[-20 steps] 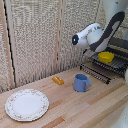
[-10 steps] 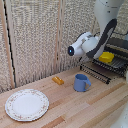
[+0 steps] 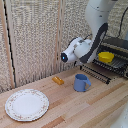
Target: Please reach out your grabber to the yellow dish. Tenderly grip the yellow dish using your grabber. Set the yellow dish on the baking sheet. Posit your grabber on the rim of the baking sheet carrying the yellow dish. Mindfully slide the baking sheet with the yellow dish into the oven. Let go of your grabber's hold on the baking sheet's edge when it is entirely in the oven.
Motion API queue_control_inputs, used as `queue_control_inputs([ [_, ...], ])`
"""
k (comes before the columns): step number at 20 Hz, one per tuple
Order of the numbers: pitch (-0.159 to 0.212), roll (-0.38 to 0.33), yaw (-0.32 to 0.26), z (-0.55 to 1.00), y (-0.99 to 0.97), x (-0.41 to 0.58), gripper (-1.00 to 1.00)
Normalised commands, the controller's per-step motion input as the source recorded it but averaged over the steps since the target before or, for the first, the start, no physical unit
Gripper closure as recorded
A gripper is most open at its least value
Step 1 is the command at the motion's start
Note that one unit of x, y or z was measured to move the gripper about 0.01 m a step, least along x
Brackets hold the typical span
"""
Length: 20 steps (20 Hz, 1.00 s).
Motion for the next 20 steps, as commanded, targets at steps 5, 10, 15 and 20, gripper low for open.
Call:
queue_control_inputs([
  [5,0.162,0.003,-0.079,-0.13,-0.27,-0.007,-1.0],
  [10,0.026,0.005,-0.146,0.1,-0.64,-0.161,-1.0],
  [15,-0.02,0.004,-0.219,0.02,-0.47,-0.129,-1.0],
  [20,-0.01,0.108,-0.033,-0.07,-0.31,-0.049,1.0],
])
